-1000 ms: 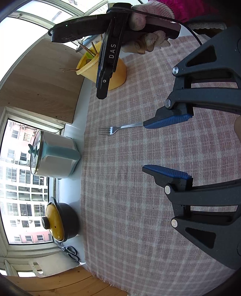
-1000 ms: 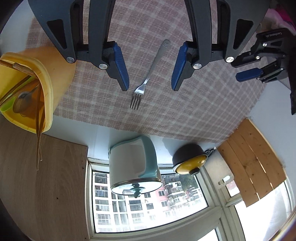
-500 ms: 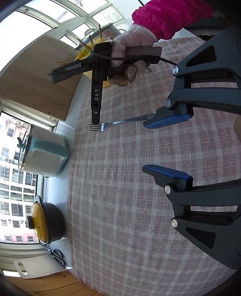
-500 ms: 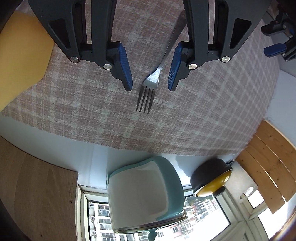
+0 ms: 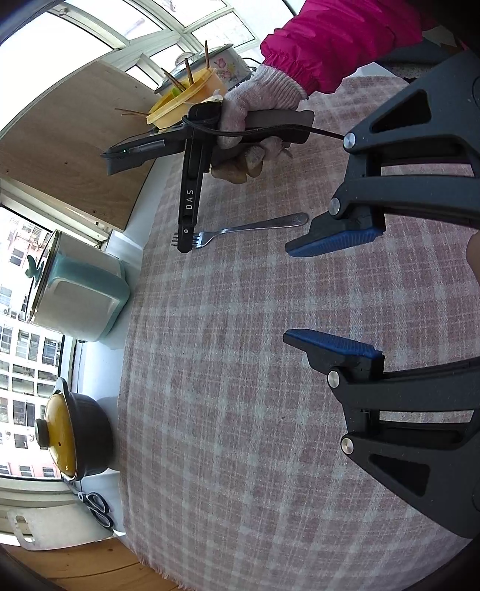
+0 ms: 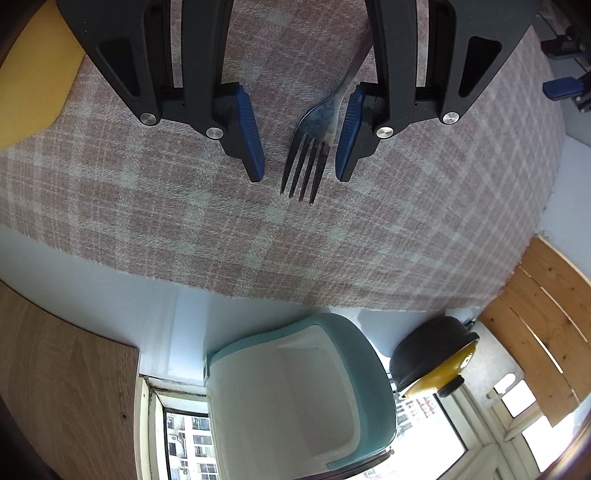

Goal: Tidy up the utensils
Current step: 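Close the right gripper on the fork, then lift the fork and carry it over the yellow container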

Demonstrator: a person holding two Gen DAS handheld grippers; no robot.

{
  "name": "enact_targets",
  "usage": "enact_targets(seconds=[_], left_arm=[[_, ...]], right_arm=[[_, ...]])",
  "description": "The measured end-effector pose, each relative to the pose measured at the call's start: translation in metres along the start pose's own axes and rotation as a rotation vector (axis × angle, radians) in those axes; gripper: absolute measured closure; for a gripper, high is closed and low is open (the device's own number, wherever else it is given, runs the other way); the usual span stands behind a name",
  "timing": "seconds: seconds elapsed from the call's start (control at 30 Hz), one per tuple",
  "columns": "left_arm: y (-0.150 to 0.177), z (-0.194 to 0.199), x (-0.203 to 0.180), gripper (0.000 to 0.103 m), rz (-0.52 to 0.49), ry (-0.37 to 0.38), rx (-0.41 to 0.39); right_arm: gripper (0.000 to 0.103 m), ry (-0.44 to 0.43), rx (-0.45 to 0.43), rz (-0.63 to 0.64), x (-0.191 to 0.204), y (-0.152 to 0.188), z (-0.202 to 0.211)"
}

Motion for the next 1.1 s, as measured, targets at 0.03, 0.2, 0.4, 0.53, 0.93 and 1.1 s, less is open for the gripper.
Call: enact_targets(seconds=[0.03,0.2,0.4,0.53,0.93,1.1], left_arm=[[-0.001,0.0,0.001,0.062,0.003,0.002,0.0],[-0.003,-0.001,0.005,0.062,0.008,0.014,0.003],[-0.005,-0.001,0.011,0.062,0.024,0.033,0.001],[-0.007,0.001,0.015,0.062,0.032,0.04,-0.001],[-0.006,0.006,0.029,0.062,0.061,0.044,-0.007],[-0.007,0.011,0.032,0.062,0.071,0.041,-0.015]], right_arm=[[0.065,0.01,0.002,0.01,0.001,0.0,-0.001],[0.08,0.044,0.022,0.027,0.005,-0.003,-0.004],[0.085,0.102,0.051,0.055,0.011,-0.006,-0.004],[0.094,0.15,0.067,0.122,0.021,-0.01,-0.003],[0.098,0.152,0.114,0.126,0.031,-0.008,-0.011],[0.1,0.141,0.097,0.116,0.036,-0.007,-0.004]])
Point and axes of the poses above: each gripper's, at about its wrist camera, not at the fingertips, and z roughly against the way its jaws point, x to its left, y to its underside, the point moved 8 cm from there along -z, roughly the way its jaws point, and after that the axes turned 10 degrees about z, right-handed, at the moved point
